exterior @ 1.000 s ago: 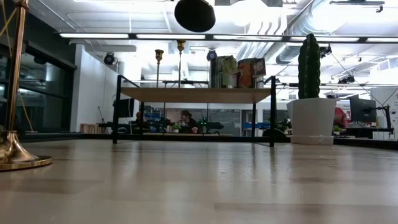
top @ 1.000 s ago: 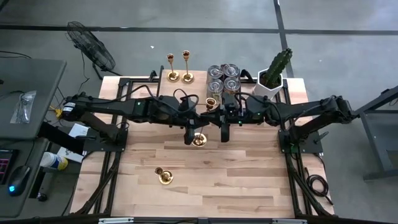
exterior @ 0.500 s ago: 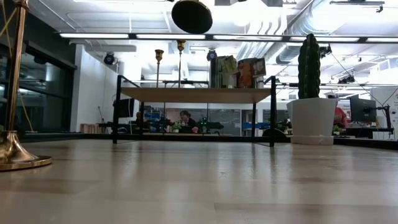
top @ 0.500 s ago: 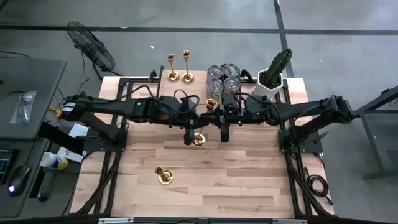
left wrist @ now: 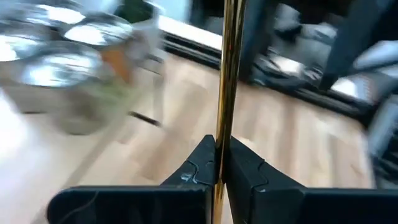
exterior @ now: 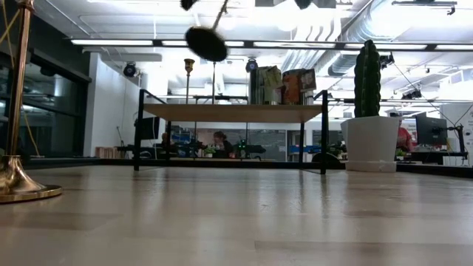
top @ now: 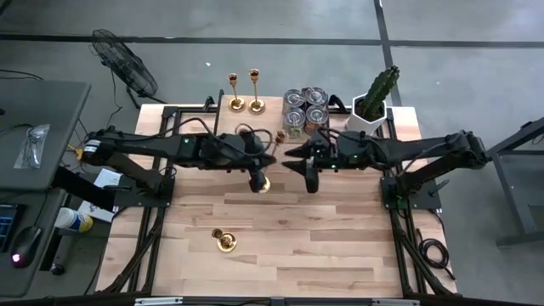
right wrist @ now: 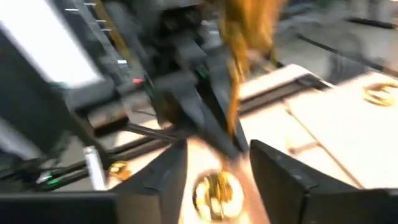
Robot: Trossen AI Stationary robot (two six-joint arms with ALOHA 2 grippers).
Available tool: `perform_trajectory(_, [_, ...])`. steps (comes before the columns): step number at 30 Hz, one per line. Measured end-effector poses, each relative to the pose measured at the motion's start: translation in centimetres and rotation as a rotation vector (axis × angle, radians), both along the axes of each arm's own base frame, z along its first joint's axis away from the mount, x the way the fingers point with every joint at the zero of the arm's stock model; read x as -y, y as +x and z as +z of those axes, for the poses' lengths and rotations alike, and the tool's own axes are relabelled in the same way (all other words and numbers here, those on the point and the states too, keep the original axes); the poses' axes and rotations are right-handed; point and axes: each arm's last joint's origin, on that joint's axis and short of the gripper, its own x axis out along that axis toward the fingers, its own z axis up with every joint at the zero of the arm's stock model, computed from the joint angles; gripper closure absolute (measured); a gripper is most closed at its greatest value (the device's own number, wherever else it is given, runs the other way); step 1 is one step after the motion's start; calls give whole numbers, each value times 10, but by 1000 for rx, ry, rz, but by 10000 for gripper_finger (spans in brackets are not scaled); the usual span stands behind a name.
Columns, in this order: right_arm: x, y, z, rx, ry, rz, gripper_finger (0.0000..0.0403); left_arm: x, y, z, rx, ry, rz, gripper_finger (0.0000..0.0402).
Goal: Pick & Place candle stick holders
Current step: Put the gold candle holder on the shelf
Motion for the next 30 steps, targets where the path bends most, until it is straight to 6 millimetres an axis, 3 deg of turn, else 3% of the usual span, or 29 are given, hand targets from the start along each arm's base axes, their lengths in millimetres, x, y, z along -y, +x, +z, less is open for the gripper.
perform_trajectory(6, [6,-32,7,-101,0,-128,187,-9,-21,10,14,73,274,394])
perform_trajectory(13, [8,-56,15,-111,34,-163,182,-18,-40,18,22,205,576,394])
perform_trajectory(20, [9,-58,13,-135,28,-180,184,-33,-46,14,-8,293,784,394])
perform_trajectory(30, [9,-58,13,-137,28,-180,184,-77,-52,11,-35,271,944,393])
